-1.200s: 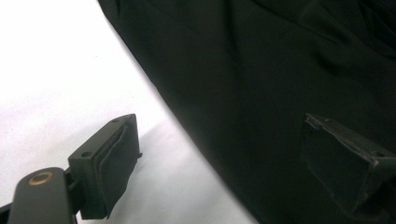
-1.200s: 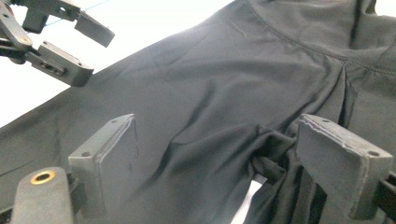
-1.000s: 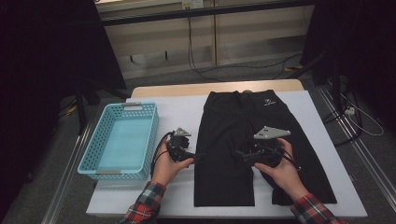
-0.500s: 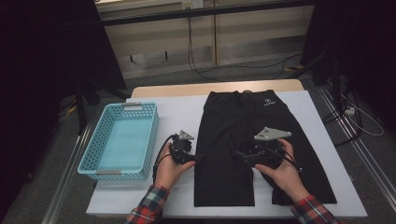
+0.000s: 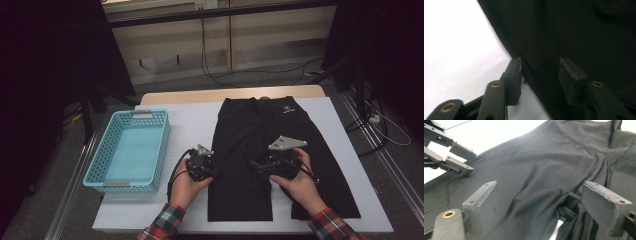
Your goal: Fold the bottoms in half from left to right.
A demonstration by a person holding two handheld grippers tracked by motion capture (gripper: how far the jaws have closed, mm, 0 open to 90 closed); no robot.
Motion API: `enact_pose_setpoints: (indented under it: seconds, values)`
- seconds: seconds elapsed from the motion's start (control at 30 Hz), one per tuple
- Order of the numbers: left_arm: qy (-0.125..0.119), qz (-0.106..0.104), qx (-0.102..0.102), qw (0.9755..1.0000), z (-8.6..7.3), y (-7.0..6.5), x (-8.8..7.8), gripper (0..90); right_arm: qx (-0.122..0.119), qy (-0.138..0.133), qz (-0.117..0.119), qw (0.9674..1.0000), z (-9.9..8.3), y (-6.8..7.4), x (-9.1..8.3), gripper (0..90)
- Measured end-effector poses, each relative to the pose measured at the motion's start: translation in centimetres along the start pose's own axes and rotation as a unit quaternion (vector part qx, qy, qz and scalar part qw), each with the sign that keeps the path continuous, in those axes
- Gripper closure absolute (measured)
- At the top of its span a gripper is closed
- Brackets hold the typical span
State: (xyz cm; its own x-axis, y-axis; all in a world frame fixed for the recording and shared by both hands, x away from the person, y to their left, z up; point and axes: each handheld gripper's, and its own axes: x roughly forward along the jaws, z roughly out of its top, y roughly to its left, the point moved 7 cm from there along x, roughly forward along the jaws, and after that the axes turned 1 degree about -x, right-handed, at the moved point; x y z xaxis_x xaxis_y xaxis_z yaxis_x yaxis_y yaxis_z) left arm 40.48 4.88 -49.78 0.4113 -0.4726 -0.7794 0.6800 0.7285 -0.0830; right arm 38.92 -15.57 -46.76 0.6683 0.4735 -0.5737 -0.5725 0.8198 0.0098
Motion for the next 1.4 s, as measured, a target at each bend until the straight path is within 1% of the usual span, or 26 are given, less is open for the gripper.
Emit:
enact_pose_setpoints:
  seconds: [0.03, 0.07, 0.1, 0.13, 0.17, 0.2, 0.23, 0.27, 0.3, 0.33, 0.43, 0.47, 0.5, 0.57, 0.63, 0.67, 0.7, 0.77, 0.8, 0.87, 0.93, 1.03, 1.07, 1.27, 1.4]
  values:
    - [0.0, 0.0, 0.0, 1.0, 0.0, 0.0, 0.0, 60.4, 0.0, 0.0, 0.0, 1.0, 0.0, 0.0, 0.0, 14.6]
    - [0.0, -0.002, -0.008, 1.0, 0.0, -0.1, 0.0, 63.1, -0.002, -0.003, 0.0, 1.0, 0.2, 0.1, 0.1, 14.8]
    - [0.0, -0.003, -0.011, 0.9999, 0.0, -0.1, -0.1, 65.9, -0.003, -0.004, 0.001, 1.0, 0.3, 0.2, 0.1, 14.8]
    - [0.001, -0.002, -0.009, 1.0, 0.0, -0.1, -0.1, 69.0, -0.004, -0.005, 0.001, 1.0, 0.3, 0.3, 0.1, 14.8]
    - [-0.001, -0.003, -0.012, 0.9999, 0.0, -0.1, -0.1, 72.1, -0.004, -0.006, 0.001, 1.0, 0.4, 0.3, 0.2, 14.8]
    - [-0.001, -0.007, -0.017, 0.9998, 0.0, -0.2, 0.0, 75.0, -0.004, -0.007, 0.001, 1.0, 0.5, 0.3, 0.2, 14.8]
    - [0.0, -0.017, -0.027, 0.9995, 0.0, -0.4, 0.0, 80.0, -0.004, -0.008, 0.001, 1.0, 0.5, 0.3, 0.3, 14.9]
    - [0.002, -0.027, -0.033, 0.9991, 0.1, -0.6, 0.0, 86.8, -0.002, -0.007, 0.002, 1.0, 0.5, 0.3, 0.4, 14.9]
    - [0.006, -0.035, -0.039, 0.9986, 0.2, -0.7, 0.0, 89.0, 0.001, -0.008, 0.003, 1.0, 0.5, 0.2, 0.5, 14.9]
    - [0.001, -0.045, -0.048, 0.9978, 0.4, -0.9, -0.1, 89.3, 0.004, -0.008, 0.004, 1.0, 0.5, 0.2, 0.6, 15.0]
    - [-0.02, -0.053, -0.051, 0.9971, 1.2, -1.1, -0.5, 89.8, 0.013, -0.012, 0.004, 0.9998, 0.7, 0.0, 0.7, 15.4]
    - [-0.02, -0.053, -0.051, 0.9971, 1.2, -1.1, -0.5, 89.9, 0.016, -0.014, 0.005, 0.9998, 0.7, -0.1, 0.8, 15.3]
    - [-0.03, -0.07, -0.052, 0.9957, 1.7, -1.4, -1.0, 89.9, 0.019, -0.016, 0.006, 0.9997, 0.8, -0.2, 0.8, 15.2]
    - [-0.04, -0.082, -0.054, 0.9944, 2.0, -1.6, -1.3, 90.0, 0.027, -0.021, 0.008, 0.9994, 1.0, -0.4, 0.9, 15.2]
    - [-0.054, -0.09, -0.055, 0.9929, 2.3, -1.8, -1.5, 90.0, 0.039, -0.023, 0.008, 0.9989, 1.1, -0.7, 1.1, 15.2]
    - [-0.054, -0.09, -0.055, 0.9929, 2.3, -1.8, -1.5, 90.0, 0.039, -0.023, 0.008, 0.9989, 1.1, -0.7, 1.1, 15.2]
    - [-0.066, -0.098, -0.054, 0.9915, 2.5, -2.0, -1.6, 90.0, 0.05, -0.028, 0.012, 0.9983, 1.3, -0.8, 1.3, 15.2]
    - [-0.068, -0.107, -0.057, 0.9903, 2.6, -2.3, -1.6, 90.0, 0.055, -0.03, 0.015, 0.9979, 1.5, -0.8, 1.6, 15.2]
    - [-0.071, -0.108, -0.056, 0.99, 2.7, -2.4, -1.6, 90.0, 0.055, -0.032, 0.017, 0.9978, 1.6, -0.8, 1.7, 15.3]
    - [-0.068, -0.11, -0.051, 0.9903, 2.7, -2.8, -1.5, 90.0, 0.057, -0.031, 0.021, 0.9977, 1.7, -0.8, 2.1, 15.3]
    - [-0.07, -0.114, -0.049, 0.9898, 2.8, -3.1, -1.4, 90.0, 0.056, -0.026, 0.021, 0.9979, 1.8, -0.9, 2.6, 15.1]
    - [-0.072, -0.114, -0.048, 0.9897, 2.9, -3.3, -1.3, 90.0, 0.056, -0.025, 0.022, 0.9979, 2.1, -1.0, 3.2, 15.2]
    - [-0.074, -0.119, -0.044, 0.9892, 3.0, -3.5, -1.1, 90.0, 0.055, -0.024, 0.022, 0.9979, 2.2, -1.0, 3.4, 15.3]
    - [-0.068, -0.12, -0.034, 0.9898, 3.0, -4.1, -0.7, 90.0, 0.046, -0.019, 0.031, 0.9983, 2.8, -0.3, 4.7, 15.4]
    - [-0.068, -0.122, -0.029, 0.9898, 3.0, -4.3, -0.7, 90.0, 0.045, -0.017, 0.036, 0.9982, 3.0, -0.1, 5.2, 16.0]
